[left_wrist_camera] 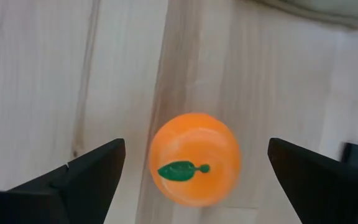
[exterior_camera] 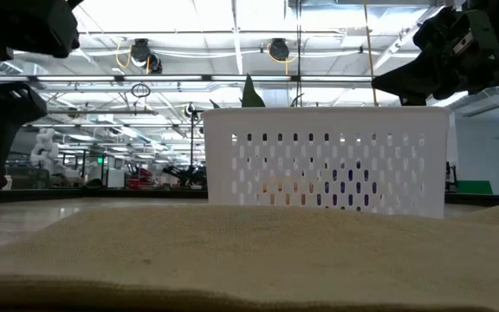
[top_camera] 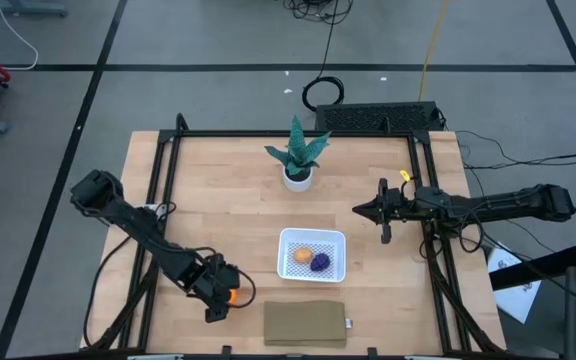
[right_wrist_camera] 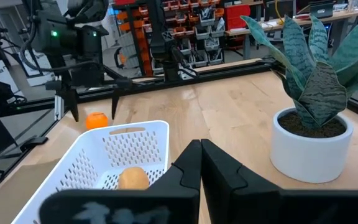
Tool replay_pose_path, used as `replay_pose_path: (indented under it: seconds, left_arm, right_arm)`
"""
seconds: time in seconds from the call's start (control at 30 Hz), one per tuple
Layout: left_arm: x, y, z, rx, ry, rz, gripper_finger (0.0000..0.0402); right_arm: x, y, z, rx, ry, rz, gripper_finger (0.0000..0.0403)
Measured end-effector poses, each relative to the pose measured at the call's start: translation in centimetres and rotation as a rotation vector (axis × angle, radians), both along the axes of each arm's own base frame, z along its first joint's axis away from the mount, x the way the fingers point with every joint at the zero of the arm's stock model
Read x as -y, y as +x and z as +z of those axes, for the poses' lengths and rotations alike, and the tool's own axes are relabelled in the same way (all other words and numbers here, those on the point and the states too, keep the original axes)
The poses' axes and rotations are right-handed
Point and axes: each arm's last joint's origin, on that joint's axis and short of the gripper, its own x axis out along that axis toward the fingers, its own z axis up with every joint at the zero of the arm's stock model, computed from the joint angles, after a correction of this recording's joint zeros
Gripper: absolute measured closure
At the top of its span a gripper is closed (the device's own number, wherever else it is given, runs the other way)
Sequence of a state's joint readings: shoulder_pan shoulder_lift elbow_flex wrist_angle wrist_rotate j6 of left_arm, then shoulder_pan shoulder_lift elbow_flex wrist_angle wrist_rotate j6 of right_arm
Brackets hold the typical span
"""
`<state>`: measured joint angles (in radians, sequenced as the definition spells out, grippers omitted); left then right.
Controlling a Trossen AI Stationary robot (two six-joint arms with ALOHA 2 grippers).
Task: Pick and placing Produce into tupperware
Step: Put the orange in the white bin
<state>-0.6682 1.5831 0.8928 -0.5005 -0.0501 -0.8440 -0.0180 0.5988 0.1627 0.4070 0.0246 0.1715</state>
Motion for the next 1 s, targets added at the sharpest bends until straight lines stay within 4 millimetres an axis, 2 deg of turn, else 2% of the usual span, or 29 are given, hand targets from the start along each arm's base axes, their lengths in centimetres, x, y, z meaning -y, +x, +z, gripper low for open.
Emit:
replay_pose_path:
  seconds: [0.53,1.0]
  left_arm:
    - [1.1,0.0,-2.4,-0.05,0.04,-0.043,0.0002]
    - [0.9,0.1,-2.5,0.004,0.133,-0.073,0.0003]
  right_arm:
    - [0.0,0.2,-0.3,-0.021,0.0,-0.001,0.0403]
    - [0.0,0.2,-0.3,-0.021,0.0,-0.001,0.0403]
